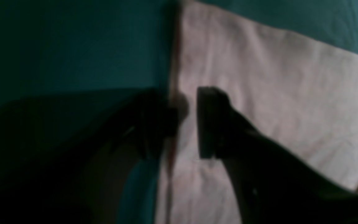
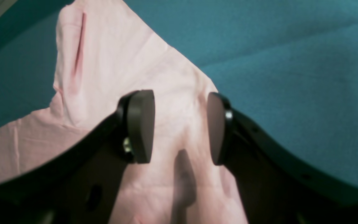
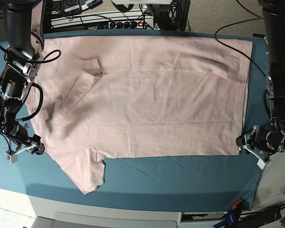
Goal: Fold the T-shirt properly
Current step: 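Reach both grippers to the opposite shirt edge and grasp the sleeve and hem corner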
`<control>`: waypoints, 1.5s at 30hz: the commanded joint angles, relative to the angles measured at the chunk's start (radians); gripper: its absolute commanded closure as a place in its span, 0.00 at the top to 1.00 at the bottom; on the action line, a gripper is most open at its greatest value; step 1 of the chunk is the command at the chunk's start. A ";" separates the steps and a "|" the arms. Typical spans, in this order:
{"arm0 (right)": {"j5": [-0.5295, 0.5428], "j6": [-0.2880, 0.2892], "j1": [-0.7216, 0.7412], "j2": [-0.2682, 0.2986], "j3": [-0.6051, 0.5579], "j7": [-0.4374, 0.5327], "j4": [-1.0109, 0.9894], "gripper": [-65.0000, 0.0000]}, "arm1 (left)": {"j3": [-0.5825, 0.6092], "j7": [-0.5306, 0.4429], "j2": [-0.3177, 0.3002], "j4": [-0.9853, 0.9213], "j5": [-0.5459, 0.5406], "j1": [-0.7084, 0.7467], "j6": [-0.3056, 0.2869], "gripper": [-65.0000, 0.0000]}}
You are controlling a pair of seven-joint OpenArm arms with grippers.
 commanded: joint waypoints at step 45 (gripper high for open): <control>-0.211 -0.152 0.053 -0.048 0.002 0.330 -0.224 0.45 | -0.002 0.031 0.001 0.040 -0.018 -0.031 -0.063 0.00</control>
